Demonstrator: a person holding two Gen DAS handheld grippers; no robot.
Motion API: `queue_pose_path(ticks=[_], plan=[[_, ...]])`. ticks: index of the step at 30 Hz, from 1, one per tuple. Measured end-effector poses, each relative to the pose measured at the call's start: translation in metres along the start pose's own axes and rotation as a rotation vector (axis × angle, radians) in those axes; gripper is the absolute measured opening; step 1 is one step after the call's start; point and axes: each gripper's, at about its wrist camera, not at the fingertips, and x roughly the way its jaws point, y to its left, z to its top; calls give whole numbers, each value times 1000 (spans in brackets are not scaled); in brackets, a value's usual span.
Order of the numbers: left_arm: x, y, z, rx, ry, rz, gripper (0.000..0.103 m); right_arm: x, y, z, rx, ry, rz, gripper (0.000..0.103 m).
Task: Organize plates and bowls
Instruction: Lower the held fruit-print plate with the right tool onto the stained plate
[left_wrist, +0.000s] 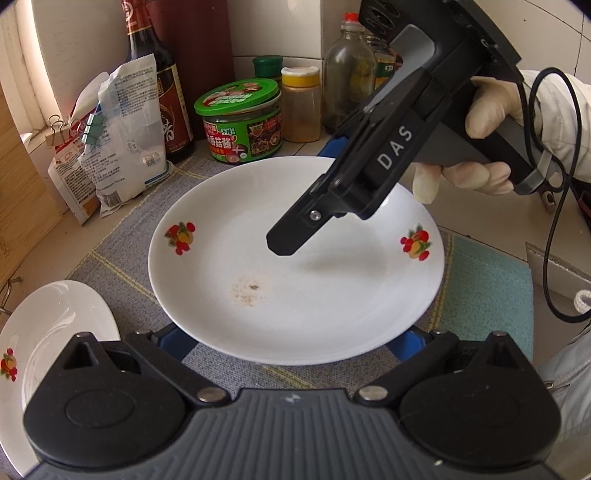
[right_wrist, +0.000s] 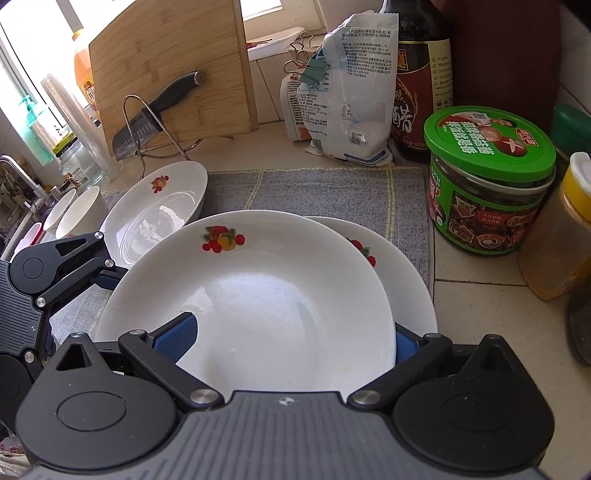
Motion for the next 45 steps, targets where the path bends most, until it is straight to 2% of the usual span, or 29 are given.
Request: queue_pose_path(ticks=[21,45], plan=[[9,1,3,12,45,10,102,7,-5,1,7,11,-4,103],[12,2,4,-18,74,3,102,7,-3,3,3,16,-16,103]])
